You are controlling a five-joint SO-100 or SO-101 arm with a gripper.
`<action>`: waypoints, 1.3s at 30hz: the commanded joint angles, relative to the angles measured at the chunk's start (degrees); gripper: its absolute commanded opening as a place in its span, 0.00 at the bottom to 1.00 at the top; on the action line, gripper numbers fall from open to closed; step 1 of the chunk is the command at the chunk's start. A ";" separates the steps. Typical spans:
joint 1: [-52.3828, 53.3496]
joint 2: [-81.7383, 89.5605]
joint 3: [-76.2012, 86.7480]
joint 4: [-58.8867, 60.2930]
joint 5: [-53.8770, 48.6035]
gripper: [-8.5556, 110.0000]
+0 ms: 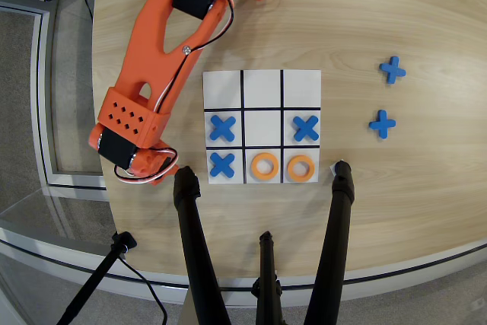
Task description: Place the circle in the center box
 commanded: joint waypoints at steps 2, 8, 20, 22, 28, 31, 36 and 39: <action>0.88 -0.88 -3.52 1.05 -1.41 0.22; 1.58 -3.87 -6.33 1.93 -2.99 0.22; 2.29 -7.73 -12.22 3.08 -3.16 0.22; 2.46 -8.09 -12.48 3.16 -3.16 0.22; 3.60 -8.88 -13.27 4.83 -3.25 0.22; 4.39 -9.14 -13.27 5.45 -3.87 0.22; 5.98 -8.00 -11.43 6.24 -5.27 0.22; 6.86 -5.89 -7.73 6.06 -6.59 0.22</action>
